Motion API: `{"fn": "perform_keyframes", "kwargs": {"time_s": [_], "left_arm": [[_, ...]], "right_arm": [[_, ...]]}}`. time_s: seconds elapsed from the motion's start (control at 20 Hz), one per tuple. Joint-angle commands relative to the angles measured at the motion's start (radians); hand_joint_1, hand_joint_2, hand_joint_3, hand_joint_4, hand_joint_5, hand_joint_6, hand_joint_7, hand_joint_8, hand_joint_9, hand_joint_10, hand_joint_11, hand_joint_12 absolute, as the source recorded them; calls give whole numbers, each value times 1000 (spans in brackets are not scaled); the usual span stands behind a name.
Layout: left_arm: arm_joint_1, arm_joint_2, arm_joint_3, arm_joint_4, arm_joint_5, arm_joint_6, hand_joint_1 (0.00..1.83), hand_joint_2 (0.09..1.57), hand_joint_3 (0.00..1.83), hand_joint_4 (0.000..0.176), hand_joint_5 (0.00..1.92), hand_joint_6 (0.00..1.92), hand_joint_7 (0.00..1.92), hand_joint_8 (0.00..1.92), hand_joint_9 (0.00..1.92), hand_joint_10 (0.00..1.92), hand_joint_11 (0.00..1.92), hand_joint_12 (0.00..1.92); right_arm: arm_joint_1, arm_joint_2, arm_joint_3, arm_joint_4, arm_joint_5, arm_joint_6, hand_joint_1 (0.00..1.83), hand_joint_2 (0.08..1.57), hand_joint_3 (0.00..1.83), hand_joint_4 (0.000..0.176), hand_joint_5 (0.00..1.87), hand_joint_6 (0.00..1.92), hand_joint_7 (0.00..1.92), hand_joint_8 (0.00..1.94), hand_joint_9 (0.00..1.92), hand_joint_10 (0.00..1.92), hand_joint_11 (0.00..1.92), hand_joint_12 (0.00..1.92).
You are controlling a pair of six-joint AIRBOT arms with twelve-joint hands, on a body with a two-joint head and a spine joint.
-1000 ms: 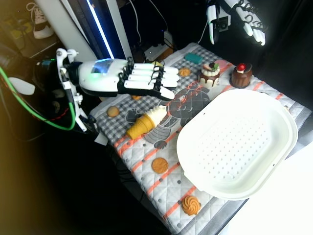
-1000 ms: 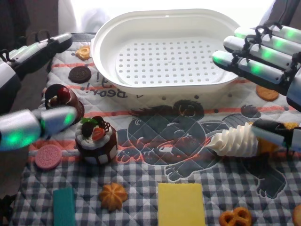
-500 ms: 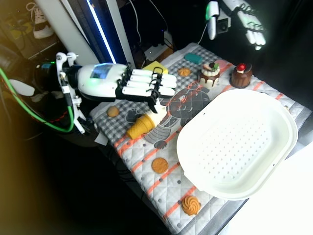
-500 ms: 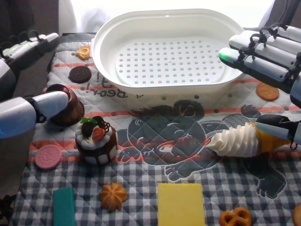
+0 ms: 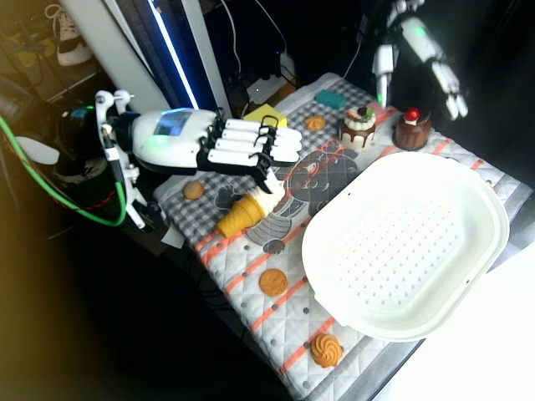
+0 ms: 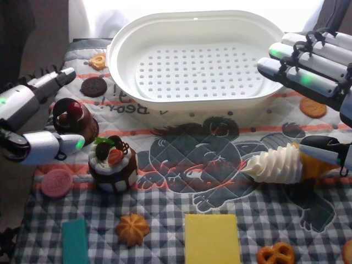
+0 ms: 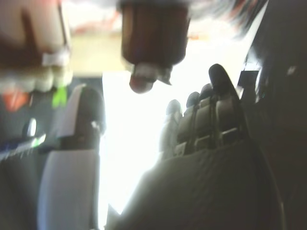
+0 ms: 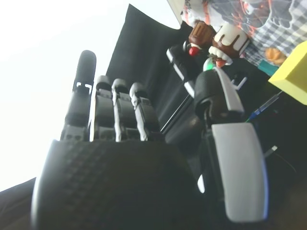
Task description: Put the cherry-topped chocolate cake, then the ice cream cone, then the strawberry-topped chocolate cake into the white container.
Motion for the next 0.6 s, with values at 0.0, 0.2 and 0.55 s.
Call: {"fn": "perform_keyframes", "kwargs": {"time_s": [0.0, 0.2, 0.55], "left_arm": [[-16, -12, 16, 12, -61, 8, 878, 1108, 0, 90, 54, 2, 0, 0, 22, 6, 0, 944], [-26, -36, 35, 2, -49, 8, 1222, 1184, 1, 0, 744, 914, 871, 1234, 686, 1088, 453, 1762], [-63, 30, -28, 49, -200, 8, 1211, 1243, 2, 0, 774, 1064, 735, 1643, 656, 1838, 684, 1921]], "right_arm": [[6, 2, 1, 4, 124, -4, 603, 1292, 0, 0, 0, 0, 0, 0, 0, 0, 0, 869], [2, 2, 1, 9, 124, -4, 579, 1284, 0, 0, 0, 0, 0, 0, 0, 0, 0, 971], [-7, 2, 1, 16, 130, -4, 553, 1279, 1, 0, 0, 0, 0, 0, 0, 0, 0, 936]]}}
